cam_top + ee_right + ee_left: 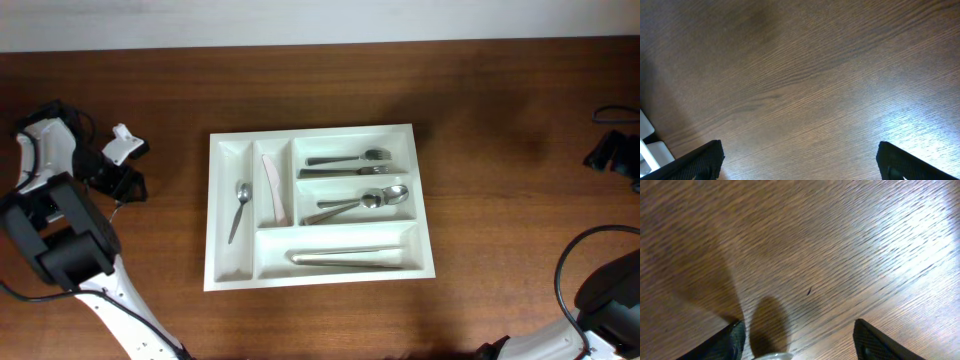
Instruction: Pack container
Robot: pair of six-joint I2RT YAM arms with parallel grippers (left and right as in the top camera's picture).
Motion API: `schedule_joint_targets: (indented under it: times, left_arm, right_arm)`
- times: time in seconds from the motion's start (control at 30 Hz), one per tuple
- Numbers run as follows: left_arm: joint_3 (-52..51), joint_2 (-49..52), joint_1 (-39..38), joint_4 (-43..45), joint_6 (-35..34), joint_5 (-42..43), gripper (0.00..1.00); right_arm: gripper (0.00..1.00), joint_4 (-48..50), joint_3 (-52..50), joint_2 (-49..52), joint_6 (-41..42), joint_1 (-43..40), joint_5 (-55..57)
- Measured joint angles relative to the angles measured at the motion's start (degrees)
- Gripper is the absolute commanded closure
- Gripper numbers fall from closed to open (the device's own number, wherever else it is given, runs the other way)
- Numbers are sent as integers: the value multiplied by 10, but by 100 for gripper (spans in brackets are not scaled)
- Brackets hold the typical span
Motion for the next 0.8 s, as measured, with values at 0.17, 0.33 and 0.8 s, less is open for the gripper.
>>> schedule_joint_targets:
  times: [0.17,0.33,0.8]
  left_arm:
    - [0,0,0,0,0,0,41]
    - [0,0,0,0,1,0,44]
    - [0,0,2,0,1,-43,49]
  right_arm:
    - [1,0,0,0,0,0,0]
    - [1,0,0,0,0,0,0]
    - [1,0,0,0,0,0,0]
